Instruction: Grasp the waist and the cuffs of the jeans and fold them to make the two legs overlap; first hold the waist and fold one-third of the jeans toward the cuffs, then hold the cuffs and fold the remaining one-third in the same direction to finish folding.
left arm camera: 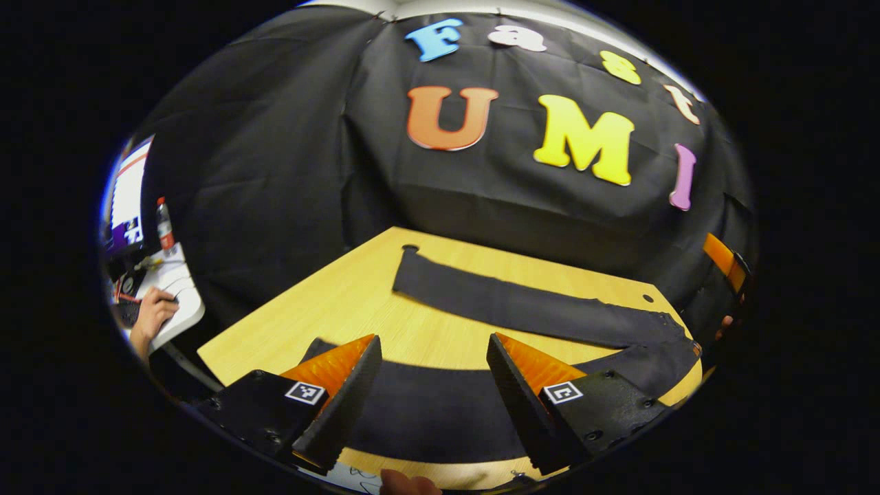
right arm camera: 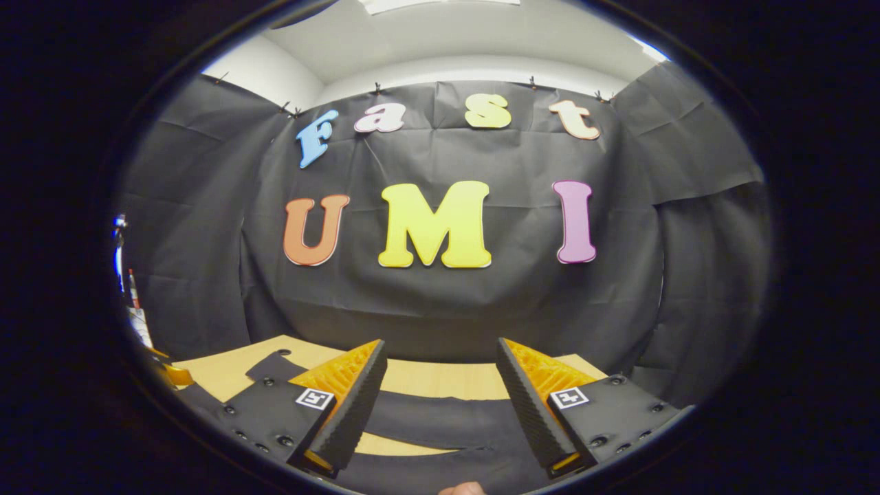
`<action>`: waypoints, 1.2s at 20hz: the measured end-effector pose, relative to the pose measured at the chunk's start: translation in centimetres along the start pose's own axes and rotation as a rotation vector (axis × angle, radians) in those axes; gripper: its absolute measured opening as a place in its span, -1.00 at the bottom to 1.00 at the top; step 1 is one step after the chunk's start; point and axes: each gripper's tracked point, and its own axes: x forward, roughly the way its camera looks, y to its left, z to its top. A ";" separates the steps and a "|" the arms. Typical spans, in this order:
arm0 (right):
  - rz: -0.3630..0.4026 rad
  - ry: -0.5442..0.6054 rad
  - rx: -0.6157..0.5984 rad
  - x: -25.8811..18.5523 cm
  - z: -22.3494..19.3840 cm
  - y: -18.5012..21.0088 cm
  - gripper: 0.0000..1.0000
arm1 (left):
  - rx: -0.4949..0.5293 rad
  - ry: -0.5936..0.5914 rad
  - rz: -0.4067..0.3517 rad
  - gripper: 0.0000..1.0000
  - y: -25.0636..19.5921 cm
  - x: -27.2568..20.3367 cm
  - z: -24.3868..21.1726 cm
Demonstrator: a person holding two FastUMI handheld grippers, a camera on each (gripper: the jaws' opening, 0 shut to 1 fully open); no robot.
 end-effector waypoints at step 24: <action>-0.084 0.190 0.067 -0.3 -4.8 -5.9 0.93 | -0.926 0.509 0.288 0.89 9.4 -0.5 -9.8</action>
